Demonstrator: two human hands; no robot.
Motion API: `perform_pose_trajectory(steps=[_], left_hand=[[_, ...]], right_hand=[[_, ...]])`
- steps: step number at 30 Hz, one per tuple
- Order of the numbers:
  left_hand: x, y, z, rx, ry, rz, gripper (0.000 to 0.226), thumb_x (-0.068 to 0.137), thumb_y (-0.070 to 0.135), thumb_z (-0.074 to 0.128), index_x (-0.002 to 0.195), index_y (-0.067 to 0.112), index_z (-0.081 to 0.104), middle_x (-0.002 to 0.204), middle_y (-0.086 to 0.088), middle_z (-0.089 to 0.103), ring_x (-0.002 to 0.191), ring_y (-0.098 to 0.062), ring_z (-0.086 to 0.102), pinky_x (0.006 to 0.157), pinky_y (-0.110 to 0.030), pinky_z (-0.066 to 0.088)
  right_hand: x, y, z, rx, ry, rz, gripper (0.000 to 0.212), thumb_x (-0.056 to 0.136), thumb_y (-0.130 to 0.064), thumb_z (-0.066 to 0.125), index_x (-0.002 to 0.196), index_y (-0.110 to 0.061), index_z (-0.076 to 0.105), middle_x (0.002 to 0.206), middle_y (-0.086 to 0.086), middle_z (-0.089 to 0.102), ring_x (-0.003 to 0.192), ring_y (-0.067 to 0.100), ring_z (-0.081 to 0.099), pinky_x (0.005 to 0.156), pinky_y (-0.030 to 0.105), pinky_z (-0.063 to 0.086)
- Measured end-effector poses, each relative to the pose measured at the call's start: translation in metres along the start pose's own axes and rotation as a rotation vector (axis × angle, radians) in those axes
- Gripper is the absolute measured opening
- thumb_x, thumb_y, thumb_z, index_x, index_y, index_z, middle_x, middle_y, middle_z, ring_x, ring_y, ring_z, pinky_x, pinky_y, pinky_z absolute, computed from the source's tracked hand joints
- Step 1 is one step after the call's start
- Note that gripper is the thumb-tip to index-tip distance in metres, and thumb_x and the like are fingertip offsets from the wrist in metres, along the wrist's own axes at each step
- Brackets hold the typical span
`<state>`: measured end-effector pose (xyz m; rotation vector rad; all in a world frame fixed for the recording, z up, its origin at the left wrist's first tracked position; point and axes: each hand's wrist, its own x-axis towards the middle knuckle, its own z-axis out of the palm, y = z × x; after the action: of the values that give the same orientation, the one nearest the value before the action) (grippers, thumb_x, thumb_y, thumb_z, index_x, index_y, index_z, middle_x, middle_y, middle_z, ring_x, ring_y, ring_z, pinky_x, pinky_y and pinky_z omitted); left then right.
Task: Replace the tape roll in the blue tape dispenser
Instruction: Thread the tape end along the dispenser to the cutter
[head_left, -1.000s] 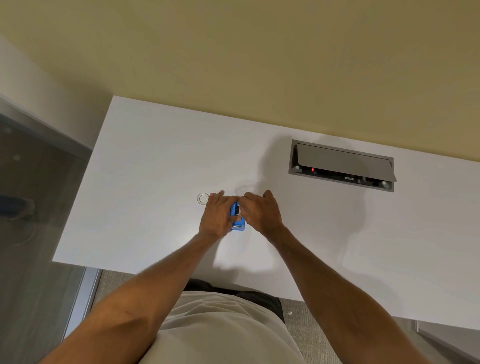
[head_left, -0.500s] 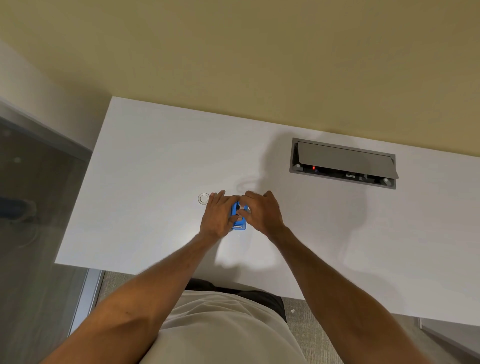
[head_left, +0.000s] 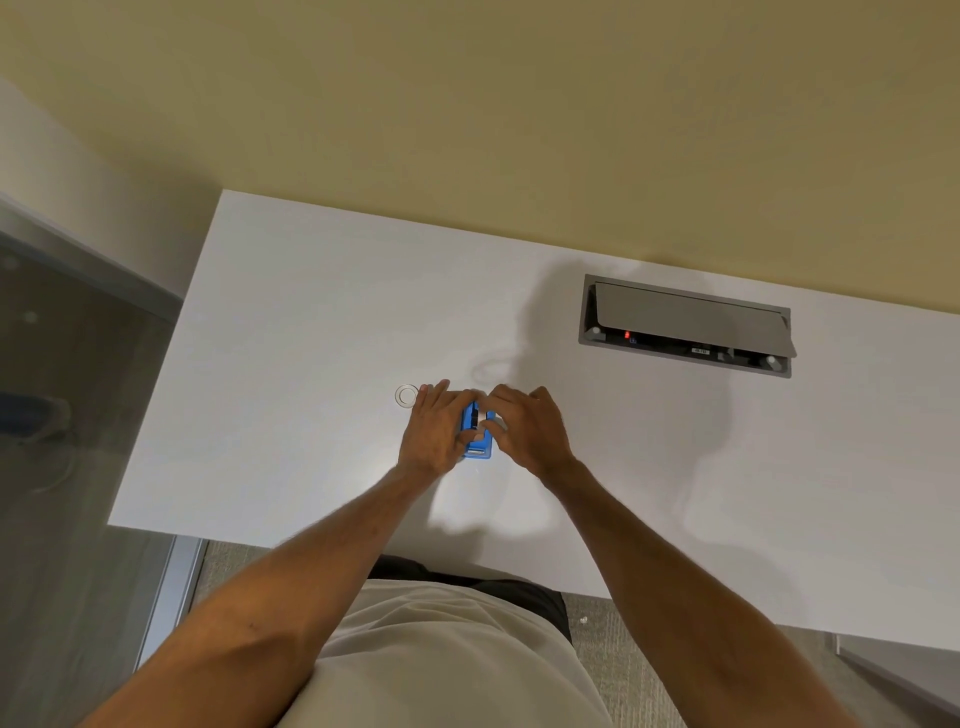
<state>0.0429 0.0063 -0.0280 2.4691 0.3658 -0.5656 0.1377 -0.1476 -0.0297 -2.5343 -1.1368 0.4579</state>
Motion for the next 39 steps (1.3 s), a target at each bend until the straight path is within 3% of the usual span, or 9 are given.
perform_pose_trajectory(steps=[8,14,19,26,32,39], left_hand=[[-0.001,-0.001,-0.001,-0.018,0.002,0.037,0.137,0.058,0.093,-0.018,0.149,0.020,0.052,0.150,-0.002,0.060,0.157,-0.033,0.036,0.134,-0.049,0.015],[-0.001,0.000,-0.001,-0.024,-0.009,0.020,0.141,0.057,0.096,-0.020,0.153,0.019,0.049,0.155,-0.002,0.056,0.160,-0.032,0.031,0.135,-0.050,0.013],[0.000,0.002,-0.001,-0.019,-0.014,0.011,0.150,0.052,0.099,-0.025,0.154,0.017,0.048,0.157,-0.002,0.054,0.161,-0.030,0.029,0.135,-0.049,0.011],[0.001,0.002,-0.001,0.013,0.008,0.018,0.127,0.066,0.090,-0.008,0.152,0.017,0.050,0.155,-0.002,0.056,0.161,-0.030,0.029,0.136,-0.049,0.011],[0.001,0.003,-0.001,0.047,-0.001,-0.007,0.114,0.068,0.080,0.002,0.154,0.021,0.048,0.158,0.001,0.053,0.162,-0.026,0.028,0.136,-0.046,0.010],[0.000,0.003,0.000,0.020,-0.007,-0.024,0.102,0.079,0.080,0.012,0.153,0.020,0.048,0.157,-0.001,0.053,0.161,-0.028,0.029,0.136,-0.048,0.011]], right_hand=[[-0.001,-0.003,0.008,0.004,0.009,0.049,0.027,0.101,-0.033,0.061,0.098,-0.009,0.072,0.094,0.009,0.074,0.082,0.026,0.068,0.080,0.031,0.045],[-0.002,-0.002,0.011,-0.003,-0.056,-0.007,0.042,0.101,-0.044,0.060,0.123,-0.010,0.068,0.115,0.007,0.075,0.100,0.022,0.069,0.094,0.029,0.046],[0.001,-0.004,0.005,-0.024,-0.001,-0.085,0.035,0.098,-0.035,0.067,0.115,-0.005,0.071,0.107,0.012,0.076,0.090,0.028,0.070,0.084,0.035,0.050],[0.007,-0.002,-0.001,-0.163,0.030,-0.191,0.024,0.092,-0.027,0.075,0.099,-0.004,0.072,0.089,0.012,0.072,0.067,0.027,0.064,0.069,0.038,0.056],[0.005,-0.002,0.000,-0.197,-0.024,-0.163,0.033,0.102,-0.036,0.059,0.117,-0.008,0.066,0.104,0.010,0.071,0.078,0.025,0.065,0.075,0.034,0.051],[0.000,-0.006,-0.003,-0.098,0.003,-0.082,0.030,0.101,-0.033,0.061,0.117,-0.008,0.068,0.101,0.009,0.073,0.072,0.025,0.065,0.068,0.028,0.046]])
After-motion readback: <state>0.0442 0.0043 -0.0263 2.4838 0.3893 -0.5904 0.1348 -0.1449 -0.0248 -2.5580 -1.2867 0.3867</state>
